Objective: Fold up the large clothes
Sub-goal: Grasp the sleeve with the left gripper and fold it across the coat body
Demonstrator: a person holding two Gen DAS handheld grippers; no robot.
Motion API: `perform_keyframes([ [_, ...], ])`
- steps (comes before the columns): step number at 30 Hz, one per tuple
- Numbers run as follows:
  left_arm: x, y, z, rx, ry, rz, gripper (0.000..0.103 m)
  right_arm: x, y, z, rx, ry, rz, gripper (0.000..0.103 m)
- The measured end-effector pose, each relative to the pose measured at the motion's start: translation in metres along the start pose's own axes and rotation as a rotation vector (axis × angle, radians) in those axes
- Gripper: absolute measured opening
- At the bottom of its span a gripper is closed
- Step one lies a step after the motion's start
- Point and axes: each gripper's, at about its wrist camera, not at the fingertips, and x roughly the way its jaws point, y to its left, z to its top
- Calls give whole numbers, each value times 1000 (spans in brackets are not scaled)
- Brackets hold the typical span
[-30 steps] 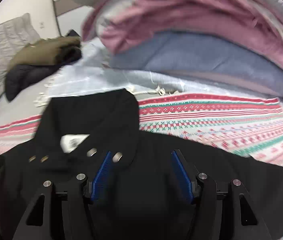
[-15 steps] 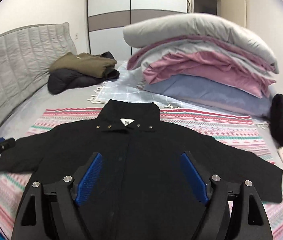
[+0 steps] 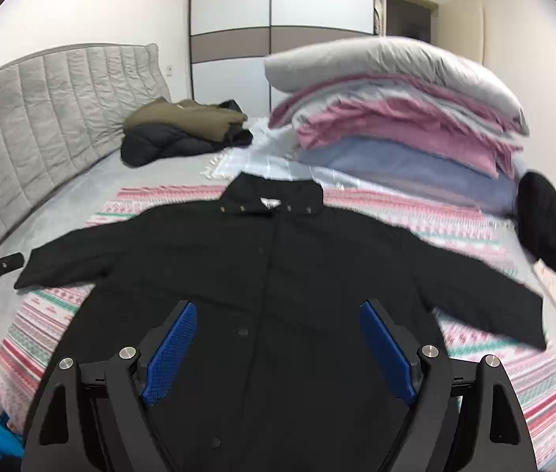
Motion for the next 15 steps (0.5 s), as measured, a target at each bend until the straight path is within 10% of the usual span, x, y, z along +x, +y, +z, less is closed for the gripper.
perform_keyframes([
  [15, 116, 130, -16, -458, -29, 49, 90, 129, -17, -53, 103, 191, 9, 86],
])
